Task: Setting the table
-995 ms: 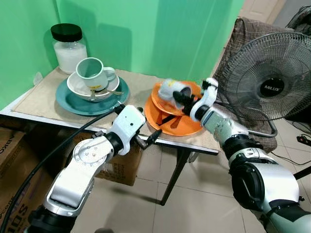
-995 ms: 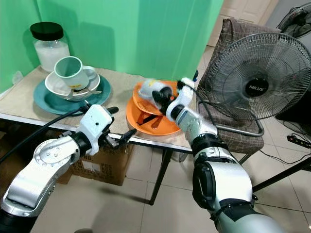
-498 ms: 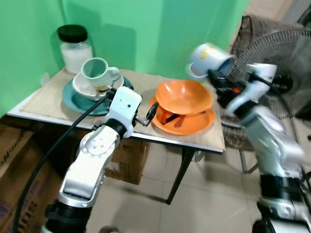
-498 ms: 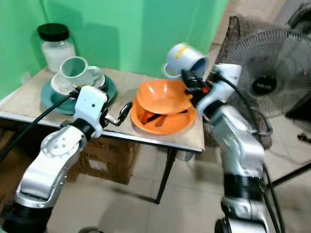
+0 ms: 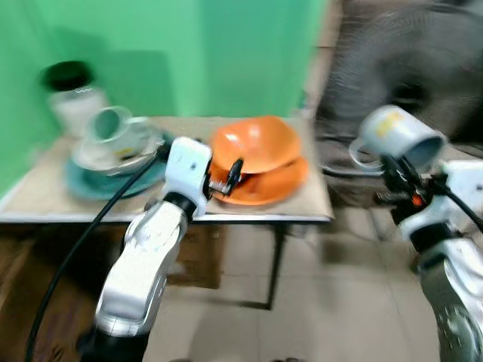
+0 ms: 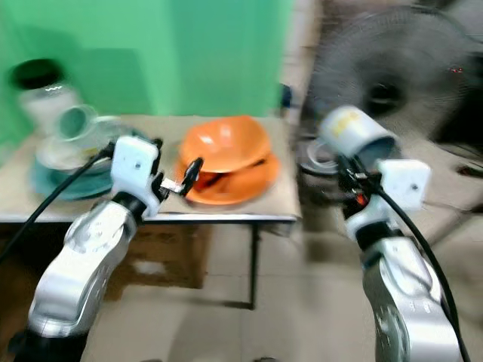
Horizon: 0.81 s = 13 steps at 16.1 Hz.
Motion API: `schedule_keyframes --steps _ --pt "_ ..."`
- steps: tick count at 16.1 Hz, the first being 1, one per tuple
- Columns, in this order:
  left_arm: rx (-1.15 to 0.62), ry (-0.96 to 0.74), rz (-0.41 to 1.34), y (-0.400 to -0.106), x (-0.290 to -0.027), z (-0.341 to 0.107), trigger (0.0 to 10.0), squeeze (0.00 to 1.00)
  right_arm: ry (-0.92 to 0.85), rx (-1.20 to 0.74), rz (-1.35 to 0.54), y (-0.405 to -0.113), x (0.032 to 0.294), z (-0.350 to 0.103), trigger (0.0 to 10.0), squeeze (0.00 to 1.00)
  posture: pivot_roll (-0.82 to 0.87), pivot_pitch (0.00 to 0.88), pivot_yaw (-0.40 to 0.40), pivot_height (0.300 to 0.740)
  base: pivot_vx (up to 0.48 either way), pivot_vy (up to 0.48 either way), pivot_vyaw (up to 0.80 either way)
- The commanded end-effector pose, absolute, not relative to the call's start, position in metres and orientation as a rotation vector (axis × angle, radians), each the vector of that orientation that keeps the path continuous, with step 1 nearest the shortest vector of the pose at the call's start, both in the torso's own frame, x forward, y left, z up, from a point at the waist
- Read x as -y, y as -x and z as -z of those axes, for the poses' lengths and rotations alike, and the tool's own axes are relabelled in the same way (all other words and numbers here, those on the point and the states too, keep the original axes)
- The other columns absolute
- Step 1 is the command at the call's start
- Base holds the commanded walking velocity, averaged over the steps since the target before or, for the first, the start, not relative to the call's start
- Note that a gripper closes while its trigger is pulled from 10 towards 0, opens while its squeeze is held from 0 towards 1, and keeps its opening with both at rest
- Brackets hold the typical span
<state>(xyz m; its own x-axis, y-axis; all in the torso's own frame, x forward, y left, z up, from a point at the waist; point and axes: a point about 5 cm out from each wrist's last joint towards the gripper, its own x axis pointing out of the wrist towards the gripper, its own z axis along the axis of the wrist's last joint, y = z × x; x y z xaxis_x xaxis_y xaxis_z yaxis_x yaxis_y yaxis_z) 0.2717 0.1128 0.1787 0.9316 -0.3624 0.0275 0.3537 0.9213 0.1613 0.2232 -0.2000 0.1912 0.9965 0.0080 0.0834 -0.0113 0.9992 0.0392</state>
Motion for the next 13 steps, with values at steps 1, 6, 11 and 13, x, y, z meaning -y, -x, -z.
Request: schedule_keyframes --steps 1,6,11,13 --pt "0.022 -0.157 0.366 -0.269 -0.115 -0.178 10.0 0.00 -0.066 0.102 0.018 -0.218 0.200 -0.196 10.0 0.00 -0.01 0.000 -0.008 0.740 0.000 0.000 -0.77" --pt "0.098 -0.075 0.294 -0.266 -0.107 -0.183 10.0 0.00 -0.106 0.063 0.077 -0.212 0.196 -0.186 10.0 0.00 -0.01 0.000 -0.002 0.740 0.000 0.000 -0.78" --pt "0.040 -0.072 0.297 -0.265 -0.123 -0.175 10.0 0.00 -0.117 0.009 0.056 -0.218 0.182 -0.177 10.0 0.00 0.01 0.000 -0.002 0.740 0.000 0.000 -0.78" --pt "0.048 -0.084 0.273 -0.265 -0.130 -0.176 10.0 0.00 -0.066 0.001 0.027 -0.223 0.177 -0.175 10.0 0.00 0.03 0.000 -0.026 0.740 0.000 0.000 -0.77"
